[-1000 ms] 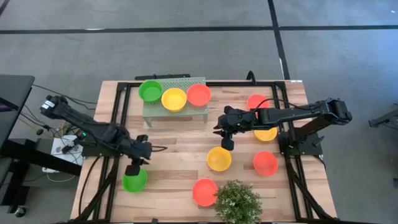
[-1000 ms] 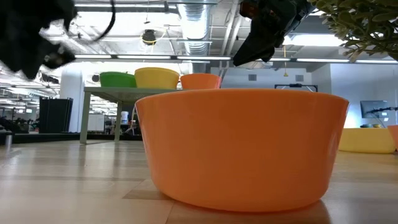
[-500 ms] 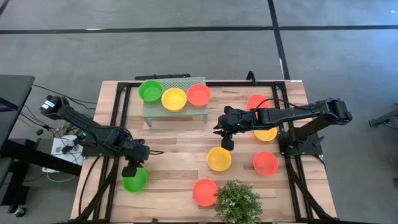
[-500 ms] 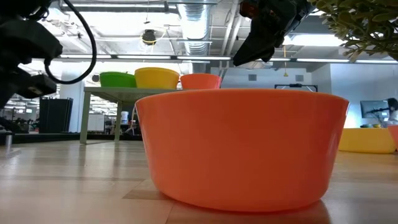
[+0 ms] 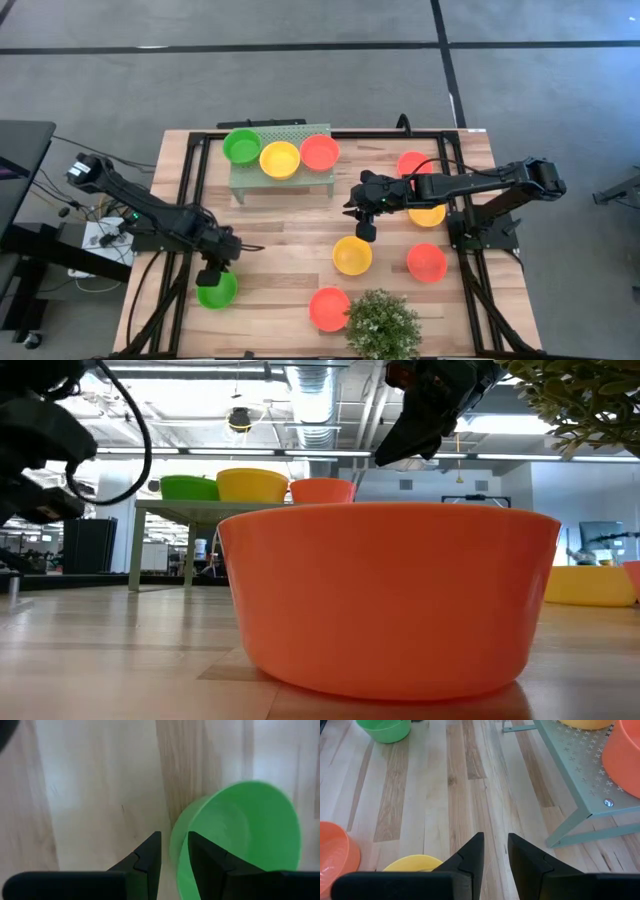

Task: Pick & Place Mini bowls
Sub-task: Stack the green bowl on top of the green bowls on the shelf

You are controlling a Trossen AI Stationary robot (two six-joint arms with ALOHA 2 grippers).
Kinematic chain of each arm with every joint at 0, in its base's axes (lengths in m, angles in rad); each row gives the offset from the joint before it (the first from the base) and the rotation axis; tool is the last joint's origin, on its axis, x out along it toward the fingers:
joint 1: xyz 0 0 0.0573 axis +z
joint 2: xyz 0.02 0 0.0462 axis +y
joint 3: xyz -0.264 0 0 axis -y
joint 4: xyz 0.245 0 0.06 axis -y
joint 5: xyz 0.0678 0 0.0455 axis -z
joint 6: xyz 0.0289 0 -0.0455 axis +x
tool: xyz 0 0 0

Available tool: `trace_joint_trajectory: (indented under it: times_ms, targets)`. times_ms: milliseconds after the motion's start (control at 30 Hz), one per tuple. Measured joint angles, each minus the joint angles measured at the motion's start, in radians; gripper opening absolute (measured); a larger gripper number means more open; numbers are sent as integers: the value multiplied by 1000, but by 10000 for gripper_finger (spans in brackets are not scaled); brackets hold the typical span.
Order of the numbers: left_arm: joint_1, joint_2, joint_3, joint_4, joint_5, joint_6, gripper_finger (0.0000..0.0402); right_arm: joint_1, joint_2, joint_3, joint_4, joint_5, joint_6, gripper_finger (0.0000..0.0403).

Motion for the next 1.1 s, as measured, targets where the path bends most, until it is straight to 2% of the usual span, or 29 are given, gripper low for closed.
trace_joint_trajectory:
  times_ms: [200,267,367,467,633,833,967,1100]
  targets:
    - [0,96,0,2,1,58,89,0,0,0,0,0,0,82]
    - [0,110,0,4,1,81,71,0,0,0,0,0,0,82]
    - [0,114,1,5,0,82,22,0,0,0,0,0,0,82]
    - [0,108,19,3,-17,82,10,0,0,0,0,0,0,82]
    - [0,109,128,-23,-129,87,9,0,0,0,5,0,0,82]
    - [28,109,355,-223,-335,100,11,0,0,0,5,0,0,82]
    - [91,109,492,-326,-452,179,9,0,0,0,5,0,0,82]
    - [203,108,589,-347,-596,320,11,0,0,0,5,0,0,82]
